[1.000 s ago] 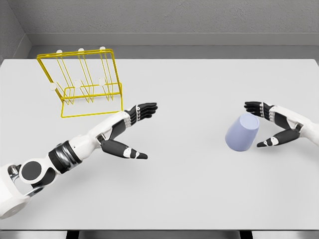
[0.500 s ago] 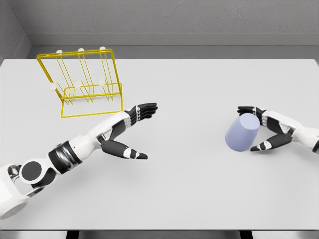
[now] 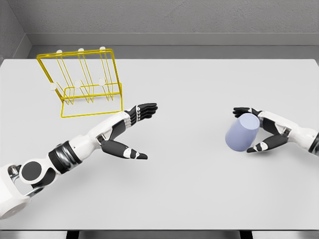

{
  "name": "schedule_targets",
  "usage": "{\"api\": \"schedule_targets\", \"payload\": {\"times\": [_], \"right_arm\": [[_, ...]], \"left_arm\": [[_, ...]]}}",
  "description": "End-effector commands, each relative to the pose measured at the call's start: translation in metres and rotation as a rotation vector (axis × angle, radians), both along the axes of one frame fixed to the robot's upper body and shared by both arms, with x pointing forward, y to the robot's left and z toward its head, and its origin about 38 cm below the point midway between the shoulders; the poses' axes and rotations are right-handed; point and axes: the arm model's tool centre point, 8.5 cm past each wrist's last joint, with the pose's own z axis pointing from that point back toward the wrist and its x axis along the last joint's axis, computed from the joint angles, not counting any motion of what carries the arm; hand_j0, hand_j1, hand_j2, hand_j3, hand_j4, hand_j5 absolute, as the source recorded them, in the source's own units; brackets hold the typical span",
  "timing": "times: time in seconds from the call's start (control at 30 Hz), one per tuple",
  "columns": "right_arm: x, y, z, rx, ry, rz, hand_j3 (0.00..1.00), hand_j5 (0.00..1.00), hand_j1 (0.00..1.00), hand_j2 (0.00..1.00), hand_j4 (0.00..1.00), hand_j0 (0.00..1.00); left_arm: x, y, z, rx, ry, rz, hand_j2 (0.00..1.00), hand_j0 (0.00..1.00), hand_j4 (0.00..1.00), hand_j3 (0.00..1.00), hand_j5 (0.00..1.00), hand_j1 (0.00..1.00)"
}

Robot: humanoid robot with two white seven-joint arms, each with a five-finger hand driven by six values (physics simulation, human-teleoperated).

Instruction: Place the cup on the cup holder with both arms

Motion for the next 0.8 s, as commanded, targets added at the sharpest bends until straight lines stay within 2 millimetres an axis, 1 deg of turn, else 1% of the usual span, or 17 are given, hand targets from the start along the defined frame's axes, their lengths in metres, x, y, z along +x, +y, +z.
{"api": "schedule_targets", "payload": {"times": [0.0, 0.13, 0.27, 0.43, 0.6, 0.77], "right_arm": [[0.0002, 0.0014, 0.0006, 0.008, 0.0, 0.0, 1.0, 1.0, 1.0, 1.0, 1.0, 1.0], [0.0002, 0.0033, 0.0014, 0.012, -0.001, 0.004, 1.0, 1.0, 1.0, 1.0, 1.0, 1.0], [0.0006, 0.0071, 0.0007, 0.019, -0.001, 0.01, 0.96, 0.96, 0.96, 0.96, 0.96, 0.96], [0.0013, 0.0078, 0.0011, 0.02, -0.003, 0.01, 0.88, 0.88, 0.88, 0.88, 0.88, 0.88], [0.0019, 0.0077, 0.0018, 0.021, -0.005, 0.008, 0.77, 0.77, 0.77, 0.77, 0.77, 0.77], [0.0019, 0.0078, 0.0017, 0.02, -0.005, 0.009, 0.74, 0.74, 0.74, 0.74, 0.74, 0.74]], "left_arm": [[0.0001, 0.0001, 0.0003, -0.002, 0.001, 0.001, 1.0, 1.0, 1.0, 1.0, 1.0, 1.0], [0.0003, 0.0004, 0.0, -0.001, 0.001, 0.002, 1.0, 1.0, 1.0, 1.0, 1.0, 1.0], [0.0003, 0.0004, -0.0002, 0.0, 0.002, 0.002, 1.0, 1.0, 1.0, 1.0, 1.0, 1.0], [0.0003, 0.0004, -0.0002, 0.0, 0.002, 0.002, 1.0, 1.0, 1.0, 1.0, 1.0, 1.0], [0.0006, 0.0013, -0.0006, 0.003, 0.003, 0.004, 1.0, 1.0, 1.0, 1.0, 1.0, 1.0], [0.0009, 0.001, -0.0001, 0.0, 0.003, 0.004, 1.0, 1.0, 1.0, 1.0, 1.0, 1.0]]}}
